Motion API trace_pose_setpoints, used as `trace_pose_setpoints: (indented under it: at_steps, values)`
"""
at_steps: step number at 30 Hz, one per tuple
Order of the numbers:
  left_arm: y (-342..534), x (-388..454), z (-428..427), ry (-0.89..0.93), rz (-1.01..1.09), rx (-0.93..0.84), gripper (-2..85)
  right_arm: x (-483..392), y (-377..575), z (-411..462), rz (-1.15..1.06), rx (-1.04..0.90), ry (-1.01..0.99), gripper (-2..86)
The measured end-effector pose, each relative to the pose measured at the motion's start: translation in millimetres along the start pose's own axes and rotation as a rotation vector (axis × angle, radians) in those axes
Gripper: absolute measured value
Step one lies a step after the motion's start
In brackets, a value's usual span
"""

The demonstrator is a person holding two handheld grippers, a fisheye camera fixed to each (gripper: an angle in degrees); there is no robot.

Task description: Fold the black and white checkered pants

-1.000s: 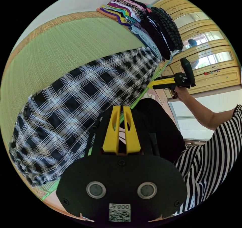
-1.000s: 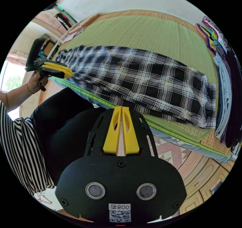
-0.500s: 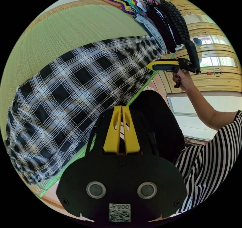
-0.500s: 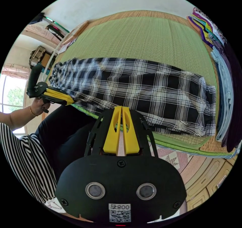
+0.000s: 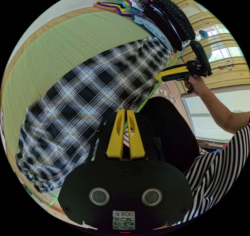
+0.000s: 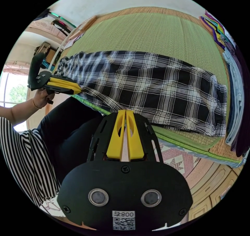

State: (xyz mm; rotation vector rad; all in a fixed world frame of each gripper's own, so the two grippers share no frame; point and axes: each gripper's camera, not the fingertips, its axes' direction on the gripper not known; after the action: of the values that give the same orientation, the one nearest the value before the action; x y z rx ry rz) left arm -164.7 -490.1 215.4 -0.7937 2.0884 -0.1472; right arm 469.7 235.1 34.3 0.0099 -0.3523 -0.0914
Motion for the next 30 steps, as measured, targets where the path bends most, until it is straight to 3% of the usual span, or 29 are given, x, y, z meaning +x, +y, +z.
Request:
trace_pose_setpoints:
  at_steps: [12, 20, 30]
  values:
    - [21.4, 6.8, -0.6, 0.019, 0.014, -0.036, 1.0, 13.6, 8.7, 1.9, 0.052, 0.027, -0.07, -0.4]
    - [21.2, -3.7, -26.7, 0.099, -0.018, 0.087, 0.6, 16.6, 7.7, -0.1, 0.071, 0.021, -0.09, -0.1]
    - [40.7, -25.0, -18.4, 0.099, -0.096, 0.009, 0.1, 11.4, -4.8, -12.7, 0.083, 0.072, -0.076, -0.1]
